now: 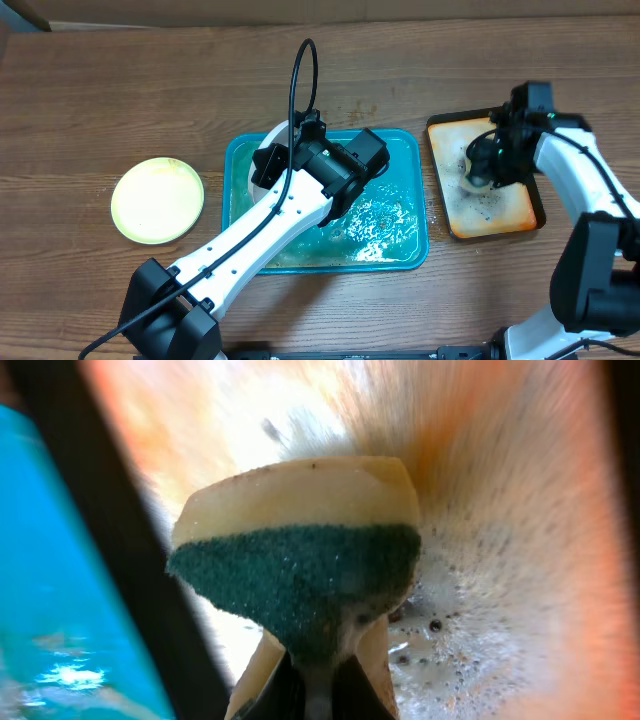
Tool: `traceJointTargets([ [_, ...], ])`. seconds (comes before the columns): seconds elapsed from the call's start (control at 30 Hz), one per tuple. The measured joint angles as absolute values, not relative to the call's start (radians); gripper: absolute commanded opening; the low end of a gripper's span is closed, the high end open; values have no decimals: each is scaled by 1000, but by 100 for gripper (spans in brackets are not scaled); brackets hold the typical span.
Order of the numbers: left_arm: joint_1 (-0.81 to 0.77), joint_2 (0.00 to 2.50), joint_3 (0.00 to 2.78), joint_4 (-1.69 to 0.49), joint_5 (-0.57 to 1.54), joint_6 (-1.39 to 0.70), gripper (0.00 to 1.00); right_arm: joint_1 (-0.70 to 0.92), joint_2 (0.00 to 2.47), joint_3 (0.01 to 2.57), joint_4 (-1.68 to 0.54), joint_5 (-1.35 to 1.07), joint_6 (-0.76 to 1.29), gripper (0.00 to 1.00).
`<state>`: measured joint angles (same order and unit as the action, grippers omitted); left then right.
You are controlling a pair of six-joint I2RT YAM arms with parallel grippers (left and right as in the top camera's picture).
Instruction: Clean dirty plates on tray and stack at the side
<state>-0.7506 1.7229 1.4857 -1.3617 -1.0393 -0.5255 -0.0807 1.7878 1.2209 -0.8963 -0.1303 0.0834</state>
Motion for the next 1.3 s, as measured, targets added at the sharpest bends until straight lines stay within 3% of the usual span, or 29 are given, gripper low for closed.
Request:
traceJointTargets([
  [0.27,-751,1723,1486,-1361,-1014,-525,4,-81,1807,1072,-754,-131,82,4],
  [0.53,-751,1723,1486,-1362,-994,-526,4,-84,1807,1103,-815,-142,81,39],
  [0.97,-745,1723,1486,-1374,-980,-531,4,-84,1676,1280,-1014,-143,81,40],
  [1.3,-646,1723,1486,-1480,-945,-678,4,-81,1477,1280,-1147,-103,102,40],
])
